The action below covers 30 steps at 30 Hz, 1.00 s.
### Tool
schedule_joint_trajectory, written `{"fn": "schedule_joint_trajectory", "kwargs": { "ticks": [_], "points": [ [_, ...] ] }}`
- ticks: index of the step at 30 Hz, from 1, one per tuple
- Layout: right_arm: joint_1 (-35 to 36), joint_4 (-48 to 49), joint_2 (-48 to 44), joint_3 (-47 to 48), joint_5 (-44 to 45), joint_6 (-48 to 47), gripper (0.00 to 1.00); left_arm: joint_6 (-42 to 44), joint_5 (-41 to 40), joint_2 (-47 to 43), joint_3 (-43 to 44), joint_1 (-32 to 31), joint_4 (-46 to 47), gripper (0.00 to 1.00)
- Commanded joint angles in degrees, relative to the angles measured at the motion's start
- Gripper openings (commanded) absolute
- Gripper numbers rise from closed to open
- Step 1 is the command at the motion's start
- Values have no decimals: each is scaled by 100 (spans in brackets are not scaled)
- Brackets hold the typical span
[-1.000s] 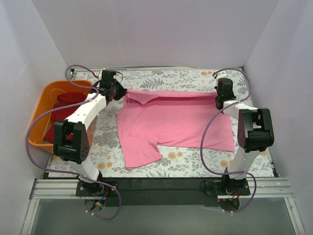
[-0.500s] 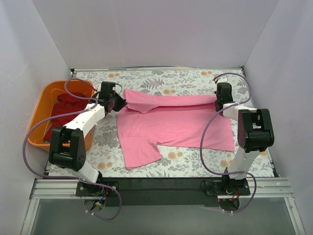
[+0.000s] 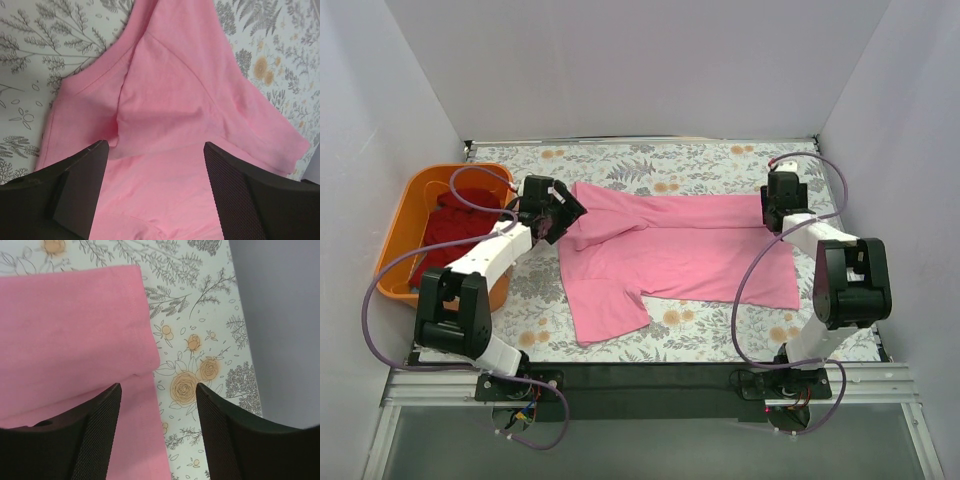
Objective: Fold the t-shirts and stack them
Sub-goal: Fold the tshirt
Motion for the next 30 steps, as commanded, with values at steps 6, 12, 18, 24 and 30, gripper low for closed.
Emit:
{"fn": "schedule_joint_trajectory", "kwargs": {
  "ticks": [6,12,18,24,30],
  "points": [
    [-310,-242,-578,476,-1527,932,58,1236,-349,348,883,32,110,76],
    [-1048,-304,-148,871,-2883,1706,54,1930,-270,1422,1840,32,268,75],
    [-1189,-295,475,1276,-3482,1760,53,2212,-454,2415,2623,41,383,67],
    [-1339,-234,1003,1478,-3737,1891,52,2362,-542,3180,3318,67,418,58],
    [-1418,-172,1373,1593,-3930,1935,51,2449,-647,3646,3652,93,436,43]
  ]
}}
